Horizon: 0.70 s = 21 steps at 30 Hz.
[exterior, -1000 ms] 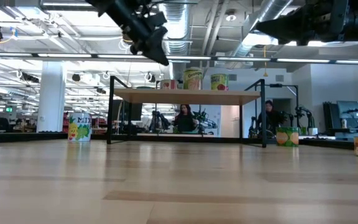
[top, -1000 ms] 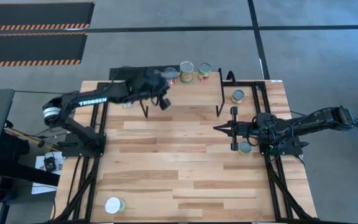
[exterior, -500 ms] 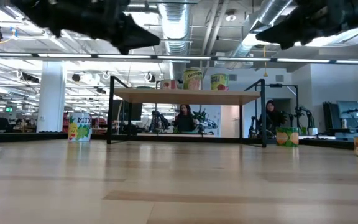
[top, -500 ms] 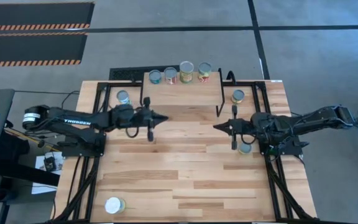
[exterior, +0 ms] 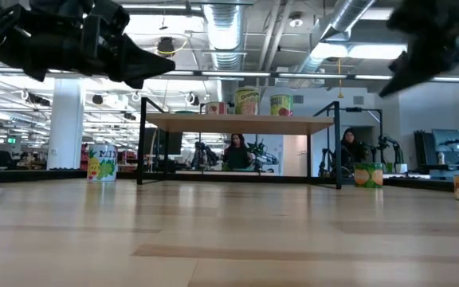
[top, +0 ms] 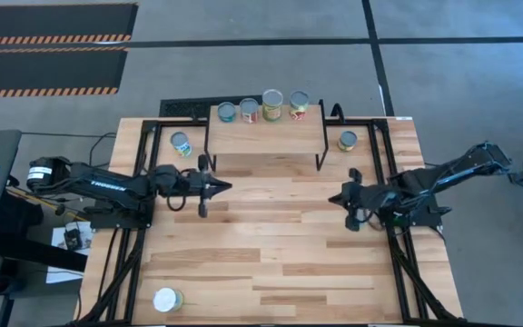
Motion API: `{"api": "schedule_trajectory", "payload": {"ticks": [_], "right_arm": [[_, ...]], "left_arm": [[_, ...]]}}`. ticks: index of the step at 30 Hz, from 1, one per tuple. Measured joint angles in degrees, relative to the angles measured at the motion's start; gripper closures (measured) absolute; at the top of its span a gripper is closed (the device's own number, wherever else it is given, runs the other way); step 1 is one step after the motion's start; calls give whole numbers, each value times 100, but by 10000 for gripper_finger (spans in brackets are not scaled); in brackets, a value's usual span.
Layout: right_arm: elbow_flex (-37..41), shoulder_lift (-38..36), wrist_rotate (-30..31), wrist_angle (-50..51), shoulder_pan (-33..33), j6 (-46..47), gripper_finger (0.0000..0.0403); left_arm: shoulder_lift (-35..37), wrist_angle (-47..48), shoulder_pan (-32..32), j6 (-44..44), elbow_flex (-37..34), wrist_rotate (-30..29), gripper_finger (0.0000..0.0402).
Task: Pick and place cans onto a shelf
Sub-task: Put the canned peaches on the shelf
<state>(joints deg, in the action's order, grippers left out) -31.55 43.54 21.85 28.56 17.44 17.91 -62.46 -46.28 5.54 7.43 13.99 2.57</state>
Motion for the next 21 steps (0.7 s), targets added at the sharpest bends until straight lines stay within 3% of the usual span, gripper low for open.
{"api": "schedule_trajectory", "payload": {"ticks": [5,9,21], "right_arm": [[-63,-10,133,1261,-202,551,394],[-49,4,59,1205,-897,381,395],[266,48,-282,311,-4839,628,400]], "left_arm": [[0,-293,0,-76,-195,-4,395],[0,-284,0,-36,-196,-24,395],[0,-378,7,-11,-194,-175,395]]}}
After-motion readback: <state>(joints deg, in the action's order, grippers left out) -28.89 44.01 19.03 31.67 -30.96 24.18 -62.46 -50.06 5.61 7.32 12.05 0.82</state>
